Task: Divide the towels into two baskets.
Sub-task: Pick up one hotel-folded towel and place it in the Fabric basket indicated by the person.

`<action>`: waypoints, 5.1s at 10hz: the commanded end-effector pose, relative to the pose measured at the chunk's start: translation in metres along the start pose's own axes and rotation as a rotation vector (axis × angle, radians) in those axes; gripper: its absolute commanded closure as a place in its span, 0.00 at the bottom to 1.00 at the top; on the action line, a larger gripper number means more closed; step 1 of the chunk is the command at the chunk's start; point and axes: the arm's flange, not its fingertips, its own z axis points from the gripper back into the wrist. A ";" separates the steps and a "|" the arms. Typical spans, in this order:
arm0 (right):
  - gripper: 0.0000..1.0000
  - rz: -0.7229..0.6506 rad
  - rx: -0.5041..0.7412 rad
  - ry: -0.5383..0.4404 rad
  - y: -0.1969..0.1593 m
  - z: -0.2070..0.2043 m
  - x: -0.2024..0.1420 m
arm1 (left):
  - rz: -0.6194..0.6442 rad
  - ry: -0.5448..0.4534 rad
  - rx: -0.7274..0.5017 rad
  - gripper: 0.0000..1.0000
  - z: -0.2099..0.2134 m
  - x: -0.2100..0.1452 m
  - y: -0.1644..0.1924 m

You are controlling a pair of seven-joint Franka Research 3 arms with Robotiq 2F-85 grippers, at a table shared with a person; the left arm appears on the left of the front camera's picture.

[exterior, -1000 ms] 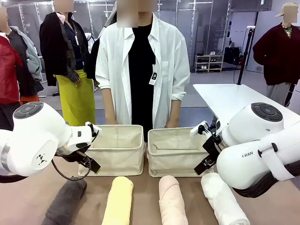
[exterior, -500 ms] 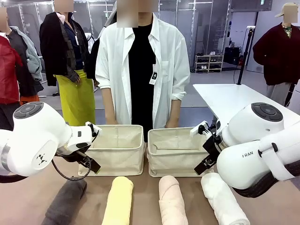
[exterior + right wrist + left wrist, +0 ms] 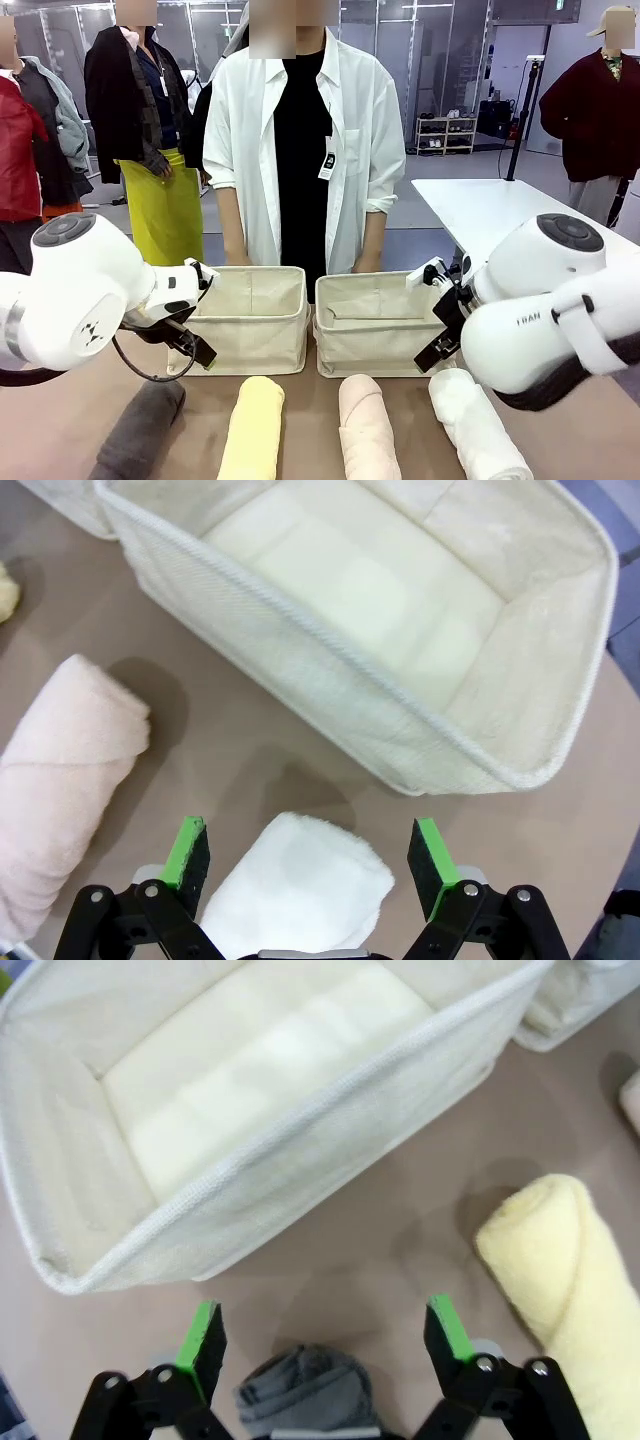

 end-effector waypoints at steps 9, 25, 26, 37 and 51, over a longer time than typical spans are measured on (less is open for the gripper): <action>0.00 -0.581 0.975 -0.149 -0.153 0.069 -0.100 | 0.538 -0.088 -1.070 0.00 0.033 -0.095 0.175; 0.00 -1.051 0.861 -0.366 -0.250 0.131 -0.299 | 1.010 -0.503 -0.973 0.00 0.101 -0.296 0.295; 0.00 -1.051 0.861 -0.366 -0.250 0.131 -0.299 | 1.010 -0.503 -0.973 0.00 0.101 -0.296 0.295; 0.00 -0.974 0.776 -0.186 -0.240 0.145 -0.245 | 1.010 -0.503 -0.973 0.00 0.101 -0.296 0.295; 0.00 -0.644 0.229 0.280 -0.041 0.033 -0.061 | 1.010 -0.503 -0.973 0.00 0.101 -0.296 0.295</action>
